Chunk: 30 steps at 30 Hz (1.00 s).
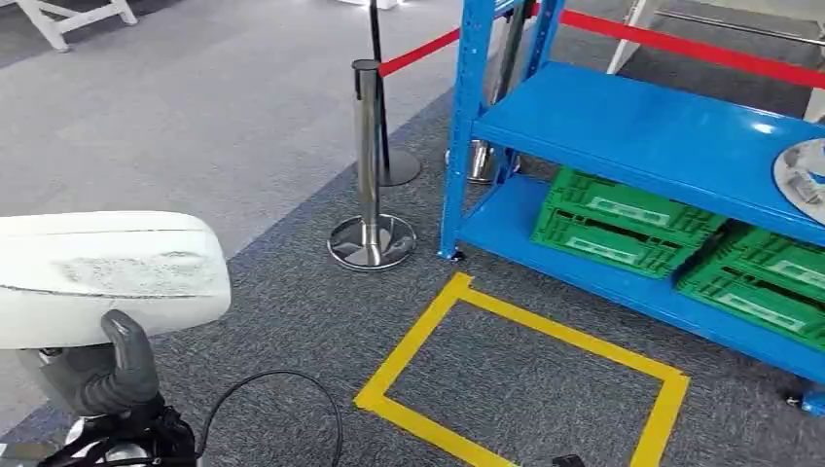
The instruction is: Take the parts from the cabinet and place them on the table.
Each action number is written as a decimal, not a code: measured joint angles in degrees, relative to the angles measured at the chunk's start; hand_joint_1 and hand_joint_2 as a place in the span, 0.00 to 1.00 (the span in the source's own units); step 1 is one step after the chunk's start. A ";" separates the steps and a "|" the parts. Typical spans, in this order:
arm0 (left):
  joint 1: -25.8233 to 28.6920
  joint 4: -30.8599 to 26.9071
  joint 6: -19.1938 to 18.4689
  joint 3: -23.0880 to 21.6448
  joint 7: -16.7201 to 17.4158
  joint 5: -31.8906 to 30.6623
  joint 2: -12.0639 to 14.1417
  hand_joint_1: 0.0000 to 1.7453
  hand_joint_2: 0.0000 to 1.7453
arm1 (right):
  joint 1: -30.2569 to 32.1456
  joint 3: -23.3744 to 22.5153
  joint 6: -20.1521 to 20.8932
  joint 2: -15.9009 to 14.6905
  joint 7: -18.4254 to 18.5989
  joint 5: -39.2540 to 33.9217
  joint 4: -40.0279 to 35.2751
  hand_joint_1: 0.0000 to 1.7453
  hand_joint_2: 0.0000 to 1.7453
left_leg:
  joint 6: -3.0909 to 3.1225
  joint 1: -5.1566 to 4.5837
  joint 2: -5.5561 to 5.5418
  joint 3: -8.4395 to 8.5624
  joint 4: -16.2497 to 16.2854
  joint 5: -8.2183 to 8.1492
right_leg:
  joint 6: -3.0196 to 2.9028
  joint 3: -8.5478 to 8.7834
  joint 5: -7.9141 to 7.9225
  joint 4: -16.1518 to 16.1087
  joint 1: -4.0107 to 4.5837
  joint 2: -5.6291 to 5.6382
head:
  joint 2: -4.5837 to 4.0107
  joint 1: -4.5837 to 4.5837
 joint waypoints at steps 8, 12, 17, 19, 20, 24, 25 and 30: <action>-0.10 0.00 0.15 -0.04 0.00 -0.04 0.09 1.00 1.00 | 0.04 0.09 0.07 0.07 0.04 0.20 0.04 0.00 0.00 | -2.50 0.16 4.13 -5.66 10.30 -5.29 | -2.13 0.95 0.07 -1.09 0.13 -5.30 | 0.00 -0.89; 0.13 0.00 0.17 -0.09 0.00 -0.04 0.09 1.00 1.00 | 0.16 0.09 0.02 0.07 0.11 0.20 0.04 0.00 0.00 | -2.68 0.48 4.69 -8.07 16.36 -6.07 | -2.25 1.04 -0.17 -1.07 0.41 -8.79 | 0.00 -0.89; -0.03 -0.02 0.20 -0.07 0.00 -0.09 0.09 1.00 1.00 | -0.09 0.09 0.02 0.15 0.09 0.22 0.04 0.00 0.00 | -0.85 -0.99 9.75 0.11 0.46 -0.73 | -1.52 1.65 -0.73 -1.10 1.02 -11.94 | 0.00 -0.78; 0.19 -0.02 0.26 0.02 0.00 -0.04 0.11 1.00 1.00 | -0.15 0.11 0.04 0.18 0.11 0.31 0.04 0.00 0.00 | -0.61 -1.06 8.36 -0.27 0.40 -0.66 | -1.13 2.06 -0.74 -1.42 1.01 -13.27 | 0.00 -0.78; 0.19 -0.05 0.26 0.02 0.00 -0.07 0.09 1.00 1.00 | -0.25 0.13 0.00 0.20 0.11 0.39 0.02 0.00 0.00 | -0.08 -0.74 7.55 0.21 -0.36 -0.22 | -0.68 2.24 -1.08 -1.49 1.11 -13.69 | 0.02 -0.85; 0.06 -0.05 0.31 -0.07 0.00 -0.15 -0.07 1.00 1.00 | -0.29 0.15 -0.09 0.20 0.15 0.55 0.04 0.00 0.00 | 0.67 -0.19 5.27 0.17 -0.88 0.30 | -0.19 -3.79 -7.89 11.24 0.73 -6.15 | 0.00 -0.28; 0.05 -0.02 0.31 -0.07 0.00 -0.20 -0.07 1.00 1.00 | -0.04 0.13 -0.09 0.20 0.33 0.57 0.04 0.00 0.00 | 0.67 -0.19 4.46 0.14 -0.85 0.30 | -0.10 -5.97 -9.07 15.35 0.73 -6.00 | 0.00 -0.30; 0.11 0.02 0.39 -0.07 0.00 -0.22 -0.07 1.00 1.00 | 0.26 0.74 -1.38 0.20 -0.24 2.45 0.04 0.00 0.00 | 0.14 0.28 0.27 0.31 -0.18 0.04 | 0.30 -0.87 1.02 1.57 0.02 -3.32 | 0.00 -0.26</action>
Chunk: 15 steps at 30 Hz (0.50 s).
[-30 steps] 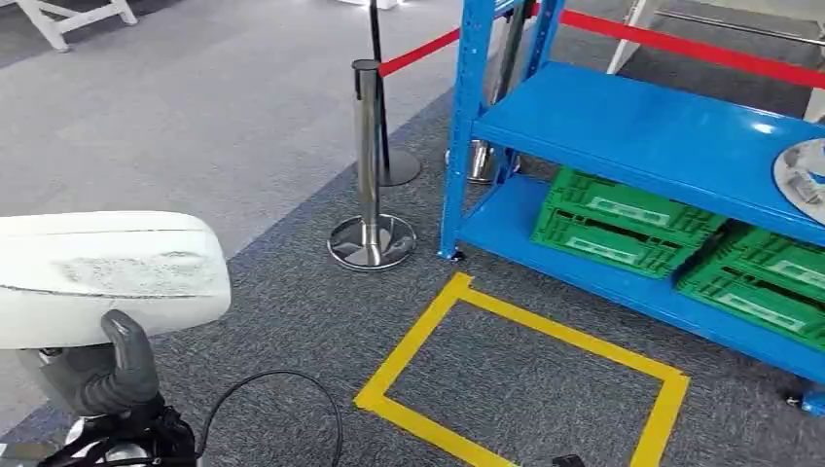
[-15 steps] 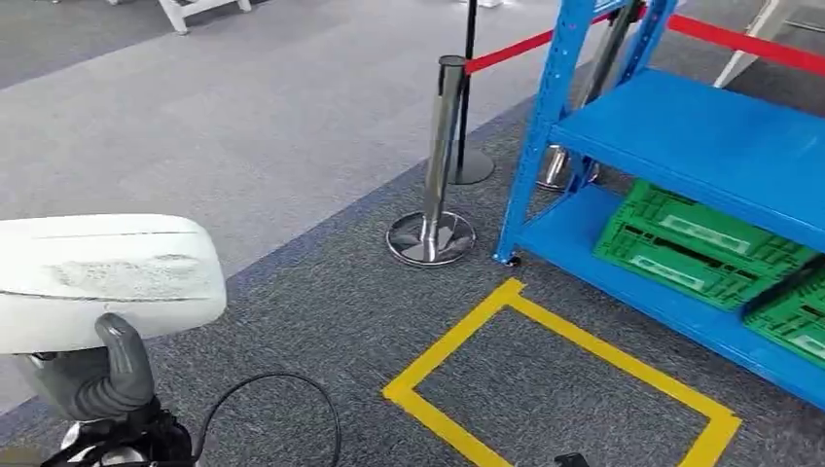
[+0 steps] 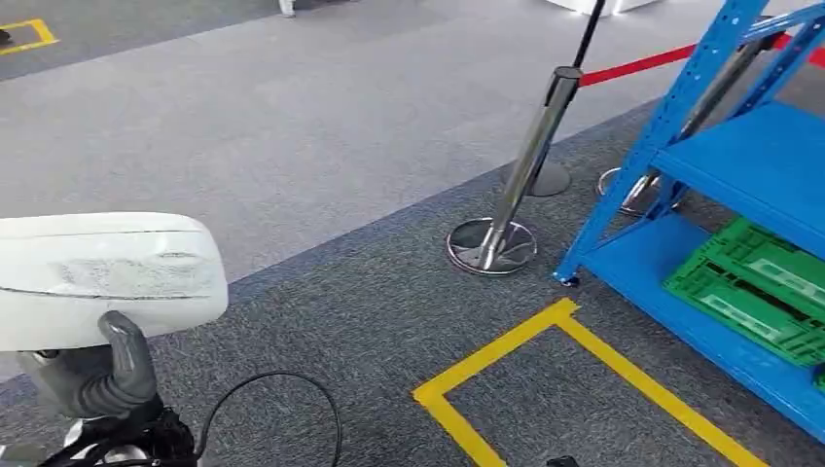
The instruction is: Take the parts from the cabinet and place them on the table.
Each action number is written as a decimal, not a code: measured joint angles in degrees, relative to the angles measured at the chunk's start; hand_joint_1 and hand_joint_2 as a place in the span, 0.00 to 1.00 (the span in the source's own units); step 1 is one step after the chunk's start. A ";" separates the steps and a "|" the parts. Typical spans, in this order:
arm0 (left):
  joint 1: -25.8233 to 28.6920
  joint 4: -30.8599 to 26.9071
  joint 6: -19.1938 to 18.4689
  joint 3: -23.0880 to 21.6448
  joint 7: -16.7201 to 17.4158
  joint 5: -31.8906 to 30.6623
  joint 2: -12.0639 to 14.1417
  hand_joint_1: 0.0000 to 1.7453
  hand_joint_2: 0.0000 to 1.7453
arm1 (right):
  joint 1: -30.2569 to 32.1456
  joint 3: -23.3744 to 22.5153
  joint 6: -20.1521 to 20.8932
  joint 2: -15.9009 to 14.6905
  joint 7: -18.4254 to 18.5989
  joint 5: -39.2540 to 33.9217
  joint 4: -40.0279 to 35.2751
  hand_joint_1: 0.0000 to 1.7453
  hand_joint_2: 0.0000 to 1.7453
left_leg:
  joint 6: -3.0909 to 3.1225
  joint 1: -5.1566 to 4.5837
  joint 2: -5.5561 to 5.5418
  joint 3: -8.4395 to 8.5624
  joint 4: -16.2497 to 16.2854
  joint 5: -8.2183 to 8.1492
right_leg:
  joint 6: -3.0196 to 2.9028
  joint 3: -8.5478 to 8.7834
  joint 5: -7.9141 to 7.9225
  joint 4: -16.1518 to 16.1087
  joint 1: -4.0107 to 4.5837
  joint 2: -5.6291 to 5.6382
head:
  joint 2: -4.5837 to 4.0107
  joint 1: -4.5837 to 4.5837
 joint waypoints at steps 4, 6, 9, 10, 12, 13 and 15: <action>0.05 -0.02 -0.18 0.00 0.00 0.15 0.04 1.00 1.00 | 0.10 0.90 -0.11 -0.02 0.02 1.40 0.00 0.00 0.00 | -1.57 0.18 -2.46 -0.99 0.49 0.18 | -0.98 1.63 -1.31 -2.00 0.28 1.05 | 0.00 -0.07; 0.08 -0.02 -0.28 0.02 0.00 0.15 0.13 1.00 1.00 | -0.03 1.21 -0.07 0.02 0.02 1.66 0.00 0.00 0.00 | -2.07 0.27 -3.13 -1.42 0.87 0.04 | -1.70 1.71 -0.87 -2.37 -0.26 -0.39 | 0.02 -0.02; -0.33 0.00 -0.59 -0.02 0.00 0.17 0.17 1.00 1.00 | -0.04 1.82 0.09 0.02 0.04 1.86 0.00 0.00 0.00 | -2.87 0.05 3.80 -6.14 11.29 -5.66 | -2.37 1.87 -1.09 -2.35 0.21 -2.71 | 0.00 -0.77; -0.30 0.00 -0.63 -0.07 0.00 0.17 0.20 1.00 1.00 | 0.09 1.84 0.09 0.00 0.11 1.86 0.00 0.00 0.00 | -2.95 0.09 4.18 -8.30 15.80 -7.39 | -2.51 1.87 -1.20 -2.34 0.30 -3.61 | 0.00 -0.79; -0.26 0.09 -0.63 -0.07 0.00 0.20 0.22 1.00 1.00 | 0.13 1.86 0.09 -0.04 0.20 1.86 0.00 0.00 0.00 | -2.87 0.16 4.35 -9.76 18.59 -7.16 | -2.56 1.97 -1.39 -2.33 0.44 -5.31 | 0.00 -0.79; -0.26 0.09 -0.63 -0.09 0.00 0.24 0.22 1.00 1.00 | 0.06 1.90 0.09 -0.04 0.20 1.86 0.00 0.00 0.00 | -2.72 0.16 4.41 -8.94 17.00 -5.79 | -2.57 2.05 -1.48 -2.33 0.50 -5.85 | 0.00 -0.81; -0.28 0.09 -0.63 -0.07 0.00 0.24 0.24 1.00 1.00 | -0.06 2.10 0.13 -0.02 0.22 1.86 0.00 0.00 0.00 | -1.83 -0.19 5.60 -3.41 6.15 -0.17 | -2.51 2.73 -1.92 -2.35 0.65 -7.40 | 0.00 -0.81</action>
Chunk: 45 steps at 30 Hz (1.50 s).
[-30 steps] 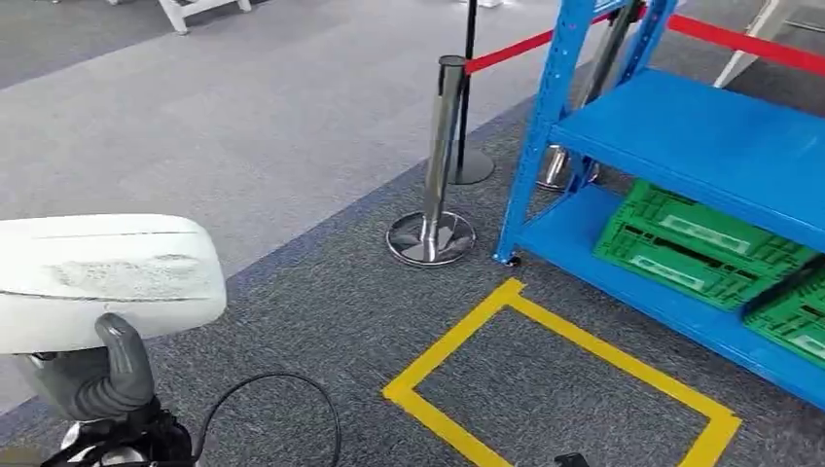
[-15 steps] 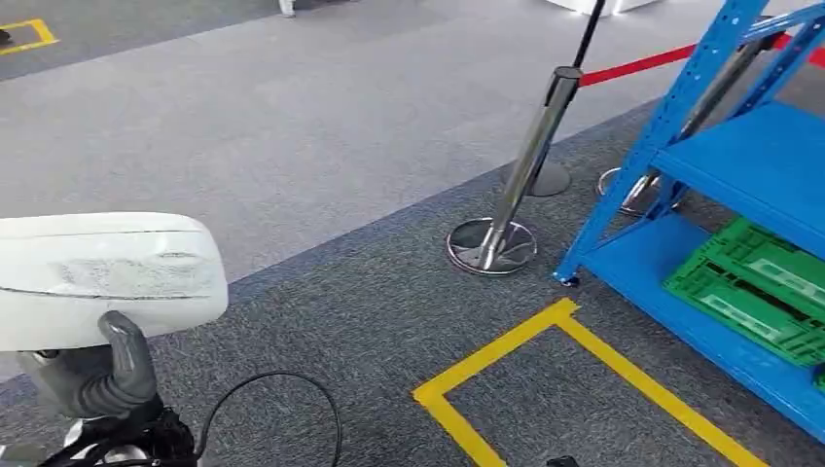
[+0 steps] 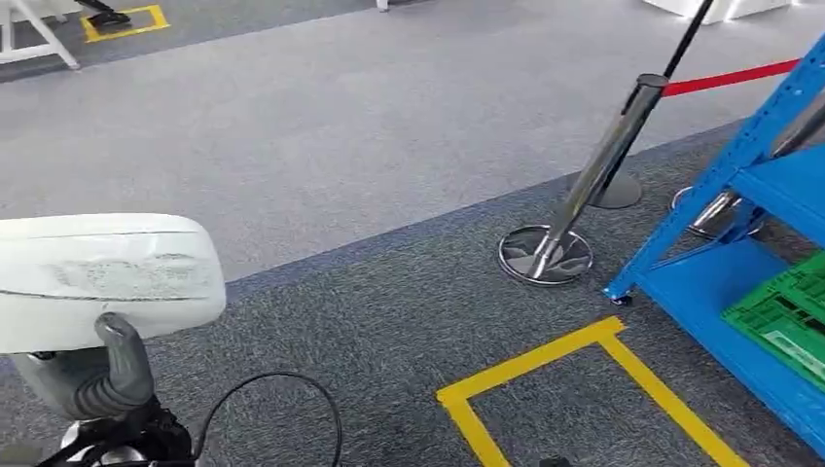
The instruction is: Take the parts from the cabinet and place them on the table.
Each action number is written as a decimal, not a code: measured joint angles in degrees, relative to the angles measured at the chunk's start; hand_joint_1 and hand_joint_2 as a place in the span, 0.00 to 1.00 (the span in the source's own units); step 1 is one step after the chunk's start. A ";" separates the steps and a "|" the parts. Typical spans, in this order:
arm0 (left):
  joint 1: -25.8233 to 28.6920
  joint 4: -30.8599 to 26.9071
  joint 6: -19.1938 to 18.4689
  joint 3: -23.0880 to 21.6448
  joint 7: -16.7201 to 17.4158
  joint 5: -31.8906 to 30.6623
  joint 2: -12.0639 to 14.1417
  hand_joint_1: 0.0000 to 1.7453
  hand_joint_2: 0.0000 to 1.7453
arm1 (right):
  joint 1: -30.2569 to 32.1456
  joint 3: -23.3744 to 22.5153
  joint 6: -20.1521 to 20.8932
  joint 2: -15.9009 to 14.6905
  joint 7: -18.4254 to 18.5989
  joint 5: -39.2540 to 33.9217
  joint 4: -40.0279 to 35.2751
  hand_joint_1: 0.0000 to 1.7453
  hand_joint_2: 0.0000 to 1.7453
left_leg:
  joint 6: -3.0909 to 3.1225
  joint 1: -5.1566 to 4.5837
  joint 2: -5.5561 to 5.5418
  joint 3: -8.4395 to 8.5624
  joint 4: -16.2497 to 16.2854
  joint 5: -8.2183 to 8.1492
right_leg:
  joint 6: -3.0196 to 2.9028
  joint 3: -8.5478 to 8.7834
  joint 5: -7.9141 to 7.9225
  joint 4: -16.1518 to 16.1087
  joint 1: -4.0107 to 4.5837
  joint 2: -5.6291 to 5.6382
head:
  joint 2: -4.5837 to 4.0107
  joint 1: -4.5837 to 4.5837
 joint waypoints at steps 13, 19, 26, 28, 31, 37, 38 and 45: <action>-0.07 0.20 -0.20 0.04 0.00 0.02 -0.09 1.00 1.00 | 0.14 0.15 0.24 0.02 0.15 -0.02 0.02 0.00 0.00 | 2.45 -0.45 -3.97 2.65 -6.14 0.45 | 2.44 -8.49 -5.69 15.73 -0.02 4.78 | 0.00 0.79; -0.15 0.24 -0.24 0.00 0.00 -0.02 -0.07 1.00 1.00 | 0.11 0.15 0.28 0.02 0.24 -0.04 0.13 0.00 0.00 | 0.80 0.07 -8.52 1.46 -4.68 0.21 | 2.13 -1.75 0.34 1.19 -0.77 10.31 | 0.00 0.79; -0.17 0.31 -0.02 -0.02 0.00 -0.04 -0.04 1.00 1.00 | 0.17 0.15 0.46 0.04 0.48 -0.04 0.13 0.00 0.00 | -0.92 0.28 -1.38 -6.09 10.83 -7.19 | -0.11 -0.70 0.19 0.38 -0.41 3.93 | 0.00 0.13; -0.06 0.42 -0.02 -0.02 0.00 0.00 -0.02 1.00 1.00 | 0.16 0.15 0.48 0.04 0.48 -0.02 0.13 0.00 0.00 | -1.07 0.53 -1.30 -7.07 12.55 -6.38 | -0.09 -0.55 -0.06 0.39 -0.34 2.12 | 0.00 0.11; -0.08 0.42 0.02 0.02 0.00 0.02 0.00 1.00 1.00 | -0.04 0.15 0.52 0.04 0.52 0.04 0.13 0.00 0.00 | -0.44 0.38 0.90 -0.27 -0.52 0.81 | 0.23 0.38 -0.72 0.39 -0.32 0.05 | 0.00 0.09; 0.26 0.31 1.05 0.35 0.00 -0.02 -0.04 1.00 1.00 | -0.49 0.20 0.66 0.15 1.03 0.44 0.11 0.00 0.00 | 1.53 -0.31 1.29 1.79 -5.28 0.37 | 2.27 0.86 -2.10 0.26 -0.28 -2.46 | 0.02 0.28; 0.28 0.20 1.18 0.44 -0.02 -0.20 -0.07 1.00 1.00 | -0.66 0.22 0.70 0.15 1.01 0.59 0.11 0.00 0.00 | 1.73 -0.32 0.83 2.02 -5.50 0.41 | 2.37 0.65 -2.97 1.50 -0.37 1.26 | 0.00 0.72; 0.63 0.00 1.90 0.85 -0.02 -1.25 -0.20 1.00 1.00 | -0.49 1.07 0.89 0.26 1.42 1.93 0.15 0.00 0.00 | 2.11 -0.03 -4.98 2.38 -5.32 0.21 | 2.75 -6.94 -2.52 11.43 -0.59 5.02 | 0.00 0.87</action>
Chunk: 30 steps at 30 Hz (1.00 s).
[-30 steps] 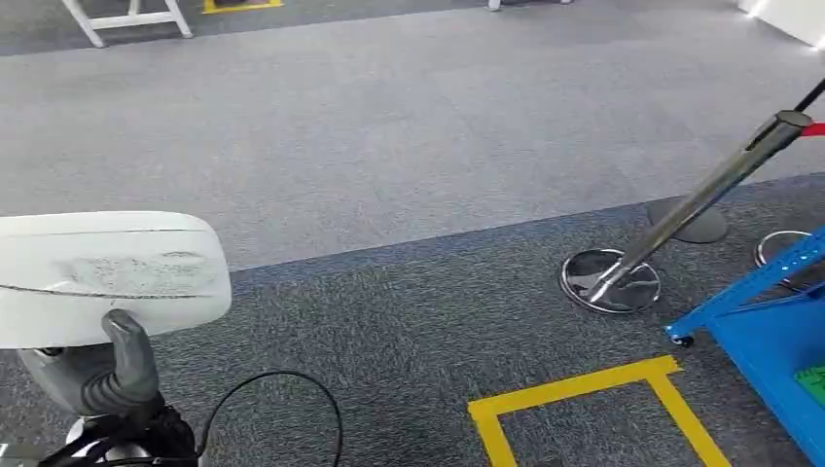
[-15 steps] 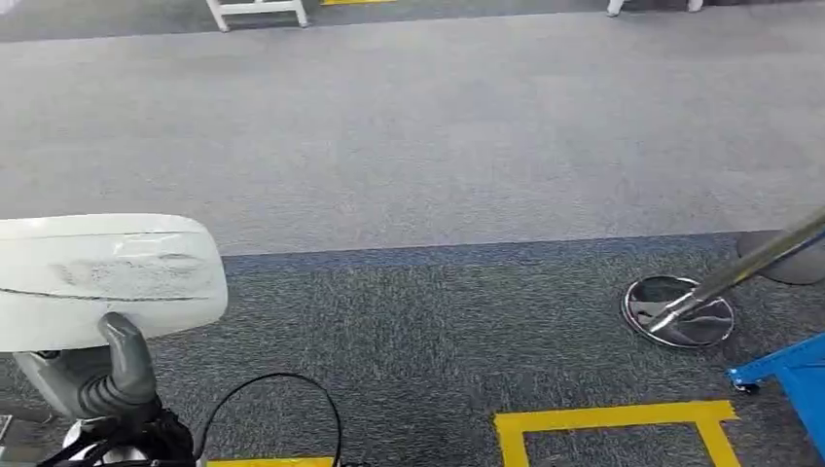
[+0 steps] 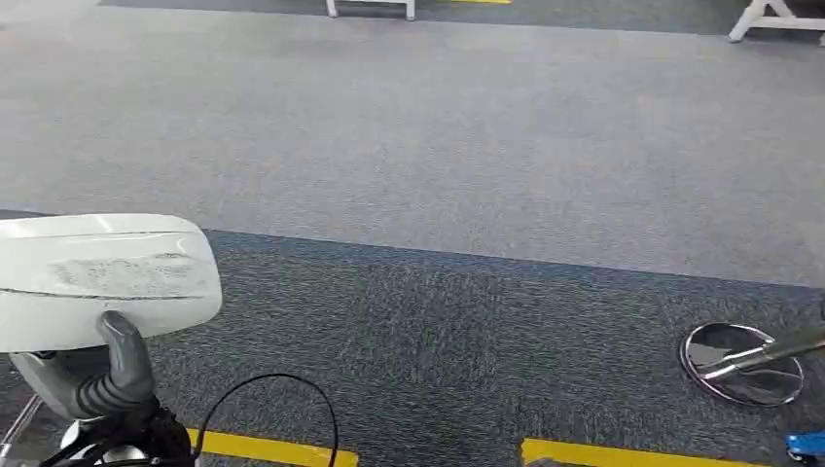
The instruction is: Take the parts from the cabinet and place them on the table.
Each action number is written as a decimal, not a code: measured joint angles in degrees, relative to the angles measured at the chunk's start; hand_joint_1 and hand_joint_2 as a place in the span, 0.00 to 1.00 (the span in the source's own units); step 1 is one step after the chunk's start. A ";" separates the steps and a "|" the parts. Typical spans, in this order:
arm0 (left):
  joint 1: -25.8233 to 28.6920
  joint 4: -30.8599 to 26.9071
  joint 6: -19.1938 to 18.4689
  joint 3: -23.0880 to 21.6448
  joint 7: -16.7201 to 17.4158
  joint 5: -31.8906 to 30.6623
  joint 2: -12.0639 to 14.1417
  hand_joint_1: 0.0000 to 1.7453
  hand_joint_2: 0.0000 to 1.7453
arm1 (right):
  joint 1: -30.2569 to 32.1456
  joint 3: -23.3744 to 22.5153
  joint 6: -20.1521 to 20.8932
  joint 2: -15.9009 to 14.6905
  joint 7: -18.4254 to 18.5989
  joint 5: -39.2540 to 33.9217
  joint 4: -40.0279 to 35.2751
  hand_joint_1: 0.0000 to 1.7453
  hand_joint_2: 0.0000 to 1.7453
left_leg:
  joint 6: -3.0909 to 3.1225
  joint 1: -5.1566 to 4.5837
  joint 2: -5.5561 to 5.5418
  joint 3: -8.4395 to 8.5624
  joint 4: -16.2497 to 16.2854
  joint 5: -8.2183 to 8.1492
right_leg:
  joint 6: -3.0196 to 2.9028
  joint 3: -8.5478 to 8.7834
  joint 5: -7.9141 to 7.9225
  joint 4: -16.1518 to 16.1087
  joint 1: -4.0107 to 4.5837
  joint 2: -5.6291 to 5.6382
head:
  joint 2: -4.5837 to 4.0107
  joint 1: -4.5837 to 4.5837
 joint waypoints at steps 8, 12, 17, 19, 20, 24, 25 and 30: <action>1.49 -0.52 1.24 0.57 0.00 -0.76 -0.02 1.00 1.00 | 0.16 1.18 -0.79 0.57 1.16 1.70 0.07 0.00 0.00 | -2.69 0.26 -0.92 -1.66 1.96 -0.93 | -1.75 5.09 3.58 -10.71 -0.59 2.86 | 0.00 -0.28; 1.46 -0.59 1.31 0.66 0.00 -0.85 -0.02 1.00 1.00 | 0.62 1.83 -0.44 0.76 0.92 2.25 0.09 0.00 0.00 | -3.40 0.53 3.53 -8.77 16.90 -7.72 | -2.64 5.76 2.94 -10.82 0.01 -1.29 | 0.00 -0.72; 1.51 -0.70 1.51 0.81 0.00 -0.94 -0.02 1.00 1.00 | 0.54 2.18 -0.44 1.01 0.92 2.80 0.09 0.00 0.00 | -2.57 0.29 7.10 -1.12 2.08 0.68 | -2.22 7.17 1.87 -10.82 0.15 -4.99 | 0.00 -0.79; 1.34 -0.87 1.51 0.79 0.00 -1.01 -0.02 1.00 1.00 | 0.54 2.34 -0.46 1.07 0.96 2.82 0.09 0.00 0.00 | -1.97 -0.55 8.79 -0.60 1.11 -0.41 | -1.37 6.99 1.41 -10.79 0.52 -5.90 | 0.02 -0.87; 1.48 -0.98 1.51 0.81 0.00 -1.01 -0.04 1.00 1.00 | 0.48 2.38 -0.44 1.16 0.96 2.84 0.09 0.00 0.00 | -1.83 -0.76 8.18 -0.73 1.08 -0.49 | -1.17 7.49 1.28 -10.88 0.51 -6.73 | 0.00 -0.59; 1.53 -1.46 1.62 0.94 0.00 -1.05 -0.07 1.00 1.00 | -0.01 2.86 -0.59 1.33 0.96 2.88 0.02 0.00 0.00 | -0.59 -0.01 5.58 0.30 -0.45 0.09 | -0.13 7.05 -0.90 -8.69 0.34 -3.31 | 0.00 0.02; 1.37 -1.49 1.70 0.98 0.00 -1.03 -0.13 1.00 1.00 | 0.00 2.86 -0.74 1.33 1.05 2.90 0.02 0.00 0.00 | -0.41 0.06 4.90 0.18 -0.45 0.11 | -0.09 4.78 -2.92 -4.46 0.33 -1.57 | 0.00 0.22; 1.53 -1.49 1.79 0.98 0.00 -0.98 -0.17 1.00 1.00 | 0.62 2.88 -0.79 1.33 1.75 2.80 0.04 0.00 0.00 | -0.31 0.04 0.64 0.42 -0.35 -0.07 | -0.08 -0.91 -1.07 2.00 0.32 -0.20 | 0.00 0.20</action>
